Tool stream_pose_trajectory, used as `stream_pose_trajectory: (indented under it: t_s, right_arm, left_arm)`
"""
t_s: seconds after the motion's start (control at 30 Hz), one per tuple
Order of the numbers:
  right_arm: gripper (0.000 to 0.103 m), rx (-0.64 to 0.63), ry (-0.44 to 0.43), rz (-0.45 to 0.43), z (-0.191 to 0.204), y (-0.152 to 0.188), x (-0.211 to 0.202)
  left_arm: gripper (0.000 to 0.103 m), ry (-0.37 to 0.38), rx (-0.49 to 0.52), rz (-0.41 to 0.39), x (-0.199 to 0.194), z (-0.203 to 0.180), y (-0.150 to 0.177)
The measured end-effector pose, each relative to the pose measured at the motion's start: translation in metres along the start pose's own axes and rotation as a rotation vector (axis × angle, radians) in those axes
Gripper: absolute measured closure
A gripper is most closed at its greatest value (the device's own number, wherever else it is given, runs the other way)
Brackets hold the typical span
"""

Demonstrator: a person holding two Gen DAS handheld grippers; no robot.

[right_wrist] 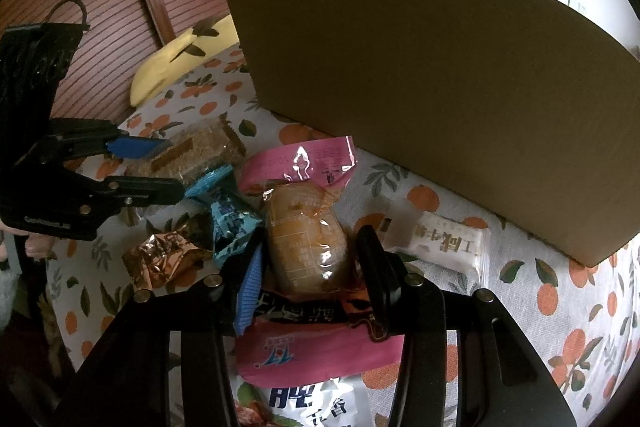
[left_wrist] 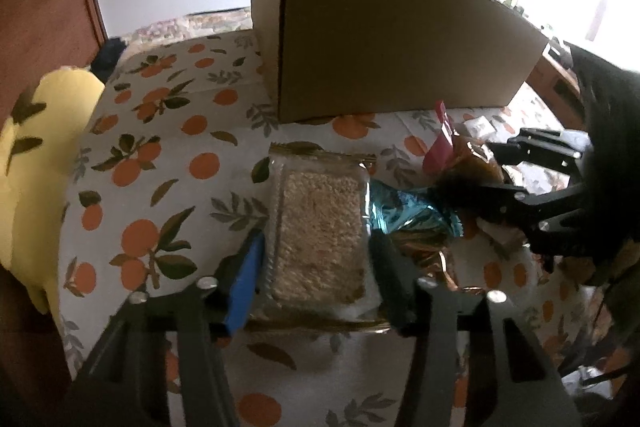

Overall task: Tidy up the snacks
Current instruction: 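Close the right tool on the pink bread packet while the left tool grasps the rice-cracker tray, then carry both items over the box and open both tools to drop them inside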

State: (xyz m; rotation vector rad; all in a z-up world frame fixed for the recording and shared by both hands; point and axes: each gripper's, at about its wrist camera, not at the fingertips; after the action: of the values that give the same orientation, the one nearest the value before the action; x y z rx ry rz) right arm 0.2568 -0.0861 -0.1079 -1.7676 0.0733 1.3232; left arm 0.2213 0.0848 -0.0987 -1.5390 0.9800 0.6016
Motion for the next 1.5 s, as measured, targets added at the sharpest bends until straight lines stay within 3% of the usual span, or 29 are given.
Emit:
stream_pose_trajectory:
  t_s: [0.23,0.3,0.43,0.83,1.1,1.5]
  right_arm:
    - [0.057,-0.081,0.070,0.033,0.014,-0.005,0.005]
    - [0.057,-0.068,0.064,0.038,0.012,-0.005,0.006]
    - [0.063,-0.066,0.071,0.044,0.012,-0.006,0.005]
    - [0.064,0.013,0.014,-0.066,0.007,-0.009,-0.034]
    - [0.064,0.033,0.042,-0.155,0.008,-0.010,-0.076]
    - [0.064,0.063,0.105,-0.196,-0.003,0.013,-0.117]
  left_arm:
    - [0.055,-0.010,-0.010,-0.010,-0.002,0.001,0.001]
    - [0.059,-0.020,-0.001,-0.022,-0.005,-0.001,0.004]
    - [0.060,-0.007,-0.004,-0.030,-0.010,0.000,0.009]
    - [0.060,0.046,-0.007,-0.125,-0.048,-0.012,0.004]
    - [0.060,0.077,0.020,-0.195,-0.074,-0.030,-0.007]
    - [0.060,0.139,0.063,-0.264,-0.083,-0.067,-0.030]
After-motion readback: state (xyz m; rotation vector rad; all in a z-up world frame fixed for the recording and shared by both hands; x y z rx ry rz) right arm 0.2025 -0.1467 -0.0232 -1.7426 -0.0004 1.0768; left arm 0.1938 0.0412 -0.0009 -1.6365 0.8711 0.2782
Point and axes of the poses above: each gripper's, at about its wrist camera, not at the fingertips, and x roughly the way its jaws point, z to its left, y to its underside, and after that the axes turned 11 degrees about -x, right-handed
